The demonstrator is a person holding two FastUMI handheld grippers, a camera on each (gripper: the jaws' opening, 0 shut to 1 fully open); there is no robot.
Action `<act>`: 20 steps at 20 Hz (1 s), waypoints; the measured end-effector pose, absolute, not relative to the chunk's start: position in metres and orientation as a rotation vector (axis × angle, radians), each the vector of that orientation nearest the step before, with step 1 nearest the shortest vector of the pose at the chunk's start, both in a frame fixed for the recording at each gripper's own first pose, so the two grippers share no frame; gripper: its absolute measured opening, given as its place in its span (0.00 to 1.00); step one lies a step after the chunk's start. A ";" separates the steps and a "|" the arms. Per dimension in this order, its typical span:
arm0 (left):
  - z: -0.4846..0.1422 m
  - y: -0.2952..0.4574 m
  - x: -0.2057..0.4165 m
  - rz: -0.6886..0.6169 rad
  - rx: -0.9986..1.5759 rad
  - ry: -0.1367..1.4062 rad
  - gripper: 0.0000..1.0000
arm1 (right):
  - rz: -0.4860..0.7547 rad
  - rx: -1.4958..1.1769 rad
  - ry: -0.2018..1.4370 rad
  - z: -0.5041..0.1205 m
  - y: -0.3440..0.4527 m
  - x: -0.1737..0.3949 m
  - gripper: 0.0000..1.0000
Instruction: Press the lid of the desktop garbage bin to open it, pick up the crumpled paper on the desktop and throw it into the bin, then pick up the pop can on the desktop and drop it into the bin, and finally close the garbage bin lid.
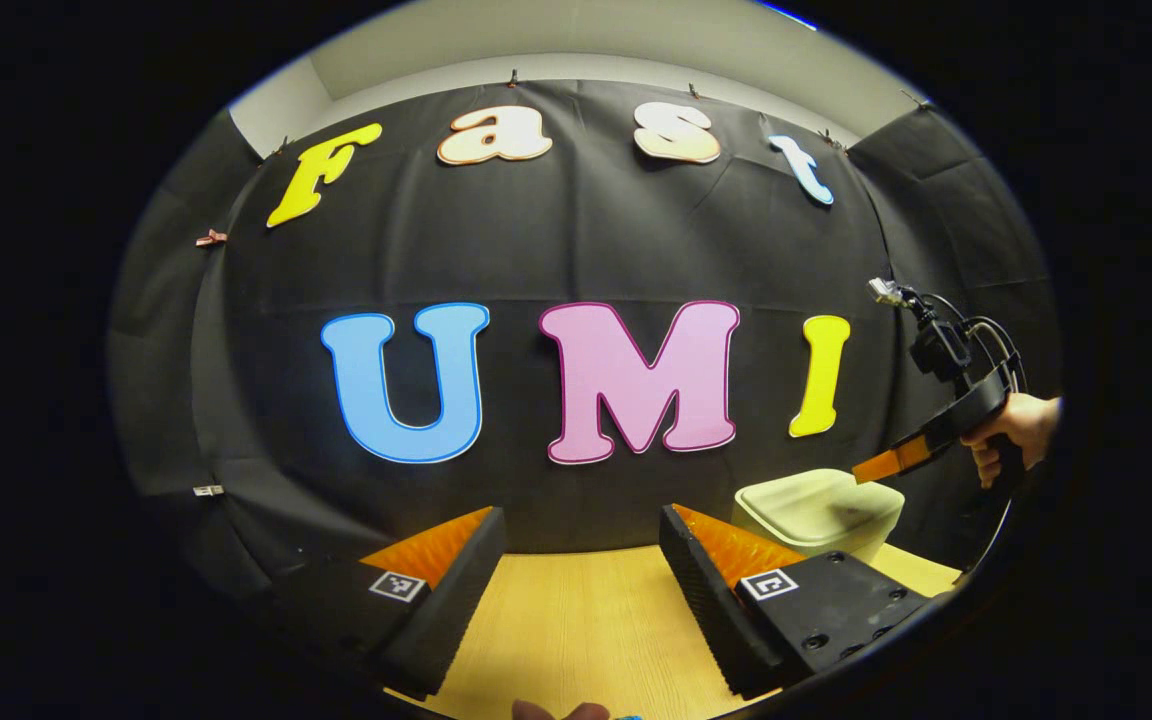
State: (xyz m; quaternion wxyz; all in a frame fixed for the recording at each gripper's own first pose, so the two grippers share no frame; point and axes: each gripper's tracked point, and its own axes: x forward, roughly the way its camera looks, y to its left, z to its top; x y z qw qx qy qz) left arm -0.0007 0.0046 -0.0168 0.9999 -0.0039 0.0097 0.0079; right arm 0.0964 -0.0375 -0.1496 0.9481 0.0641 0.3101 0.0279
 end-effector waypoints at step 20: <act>-0.028 0.007 -0.001 0.035 -0.021 0.047 0.98 | 0.091 0.117 0.722 -0.194 -0.037 0.101 0.07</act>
